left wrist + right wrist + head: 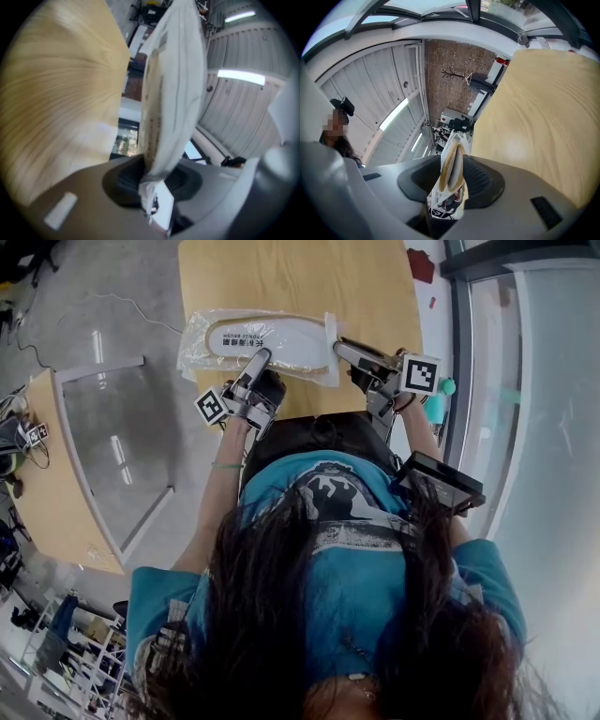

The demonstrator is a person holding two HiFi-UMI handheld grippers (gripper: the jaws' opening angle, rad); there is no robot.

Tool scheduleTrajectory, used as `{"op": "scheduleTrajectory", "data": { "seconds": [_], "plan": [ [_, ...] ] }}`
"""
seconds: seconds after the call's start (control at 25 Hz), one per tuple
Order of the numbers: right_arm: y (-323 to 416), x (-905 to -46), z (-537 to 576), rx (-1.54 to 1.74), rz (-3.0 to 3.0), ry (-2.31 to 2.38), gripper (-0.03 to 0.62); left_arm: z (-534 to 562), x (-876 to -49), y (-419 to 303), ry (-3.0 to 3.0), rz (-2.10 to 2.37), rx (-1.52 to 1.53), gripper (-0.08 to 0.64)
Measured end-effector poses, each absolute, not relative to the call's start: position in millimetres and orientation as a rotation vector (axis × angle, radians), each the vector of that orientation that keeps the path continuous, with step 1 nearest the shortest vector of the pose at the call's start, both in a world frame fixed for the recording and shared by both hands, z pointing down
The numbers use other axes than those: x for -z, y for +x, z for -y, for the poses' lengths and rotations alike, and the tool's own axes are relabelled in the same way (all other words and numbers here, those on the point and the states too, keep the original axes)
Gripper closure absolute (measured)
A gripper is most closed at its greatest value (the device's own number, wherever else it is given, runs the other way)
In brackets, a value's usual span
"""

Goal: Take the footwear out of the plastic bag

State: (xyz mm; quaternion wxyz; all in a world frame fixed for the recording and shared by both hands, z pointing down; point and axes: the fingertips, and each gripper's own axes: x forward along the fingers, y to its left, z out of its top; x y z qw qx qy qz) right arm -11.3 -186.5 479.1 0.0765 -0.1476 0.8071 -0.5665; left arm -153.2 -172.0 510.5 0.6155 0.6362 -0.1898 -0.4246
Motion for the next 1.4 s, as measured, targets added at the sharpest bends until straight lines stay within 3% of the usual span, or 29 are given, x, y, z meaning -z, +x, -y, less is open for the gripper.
{"op": "scheduleTrajectory", "data": {
  "seconds": [0.28, 0.8, 1.16, 1.4],
  "plan": [
    [-6, -474, 187, 1.753, -2.263, -0.34, 0.465, 173, -499, -154, 1.4, 0.356, 1.109, 0.463],
    [-26, -464, 184, 1.468, -2.826, -0.551, 0.459, 180, -492, -161, 1.426, 0.303, 1.118, 0.469],
    [-39, -434, 171, 1.628, -2.577, -0.106, 0.383, 177, -470, -140, 1.485, 0.138, 1.094, 0.471],
    [-26, -445, 183, 1.638, -2.598, -0.344, 0.444, 188, -482, -139, 1.529, 0.322, 1.058, 0.462]
  ]
}}
